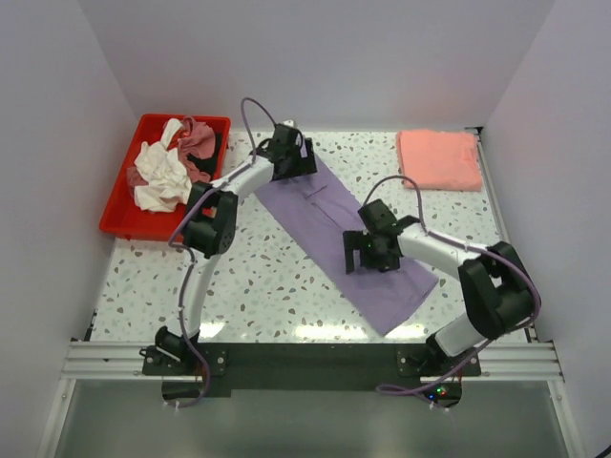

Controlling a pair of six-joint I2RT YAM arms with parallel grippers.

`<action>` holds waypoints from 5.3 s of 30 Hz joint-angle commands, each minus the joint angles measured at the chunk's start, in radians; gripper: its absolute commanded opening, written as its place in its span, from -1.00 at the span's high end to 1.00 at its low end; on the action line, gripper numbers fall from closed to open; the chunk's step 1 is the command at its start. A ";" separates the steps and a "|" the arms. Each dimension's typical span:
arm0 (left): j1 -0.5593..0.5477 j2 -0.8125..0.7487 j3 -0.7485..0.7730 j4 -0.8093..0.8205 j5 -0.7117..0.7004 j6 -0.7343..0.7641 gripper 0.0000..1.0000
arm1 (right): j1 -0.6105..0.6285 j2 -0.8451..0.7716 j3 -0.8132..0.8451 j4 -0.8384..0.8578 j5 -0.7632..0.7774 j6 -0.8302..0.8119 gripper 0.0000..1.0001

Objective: Fold and stack the t-shirts
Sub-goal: Fold the tshirt

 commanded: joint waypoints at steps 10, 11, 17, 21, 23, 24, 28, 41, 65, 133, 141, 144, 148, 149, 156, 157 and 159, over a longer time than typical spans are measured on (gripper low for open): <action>-0.004 0.264 0.288 0.027 0.250 -0.062 -1.00 | 0.468 -0.020 -0.023 0.039 -0.155 0.273 -0.98; -0.002 0.269 0.288 0.042 0.258 -0.074 -1.00 | 0.473 -0.022 0.002 0.034 -0.138 0.275 -0.98; -0.002 0.336 0.326 0.185 0.354 -0.172 -1.00 | 0.477 -0.069 0.059 0.019 -0.086 0.255 -0.98; -0.005 0.376 0.331 0.417 0.452 -0.273 -1.00 | 0.479 -0.111 0.085 -0.003 -0.049 0.250 -0.98; -0.017 0.411 0.364 0.444 0.463 -0.296 -1.00 | 0.479 -0.147 0.085 -0.003 -0.031 0.256 -0.98; -0.023 0.416 0.387 0.444 0.459 -0.295 -1.00 | 0.477 -0.158 0.085 -0.012 -0.008 0.258 -0.98; -0.048 0.398 0.377 0.455 0.405 -0.273 -1.00 | 0.477 -0.210 0.086 -0.047 0.056 0.264 -0.98; -0.073 -0.163 0.166 0.363 0.428 -0.097 -1.00 | 0.476 -0.407 0.053 -0.188 0.303 0.307 -0.98; -0.432 -1.322 -1.359 -0.021 0.113 -0.224 -1.00 | 0.461 -0.638 -0.159 -0.116 0.374 0.253 -0.98; -0.593 -1.164 -1.291 -0.068 -0.023 -0.266 1.00 | 0.459 -0.499 -0.233 -0.153 0.144 0.203 0.83; -0.473 -1.026 -1.084 -0.061 -0.126 -0.148 1.00 | 0.409 -0.482 -0.061 -0.152 0.446 0.195 0.81; -0.384 -1.003 -1.023 0.033 -0.106 -0.128 1.00 | 0.321 -0.467 -0.052 -0.043 0.442 0.195 0.79; -0.330 -0.956 -0.953 0.113 -0.104 -0.068 1.00 | 0.237 -0.389 0.015 0.072 0.328 0.090 0.79; -0.309 -0.940 -0.937 0.120 -0.109 -0.062 1.00 | 0.232 -0.358 0.043 0.056 0.358 0.076 0.79; -0.212 -0.724 -0.719 0.125 -0.048 0.010 1.00 | 0.151 -0.157 0.207 0.069 0.377 -0.001 0.80; -0.194 -0.706 -0.700 0.120 -0.038 0.012 1.00 | 0.139 -0.123 0.220 0.074 0.371 -0.010 0.81; -0.177 -0.667 -0.656 0.117 -0.022 0.020 1.00 | 0.100 -0.088 0.256 0.088 0.354 -0.023 0.82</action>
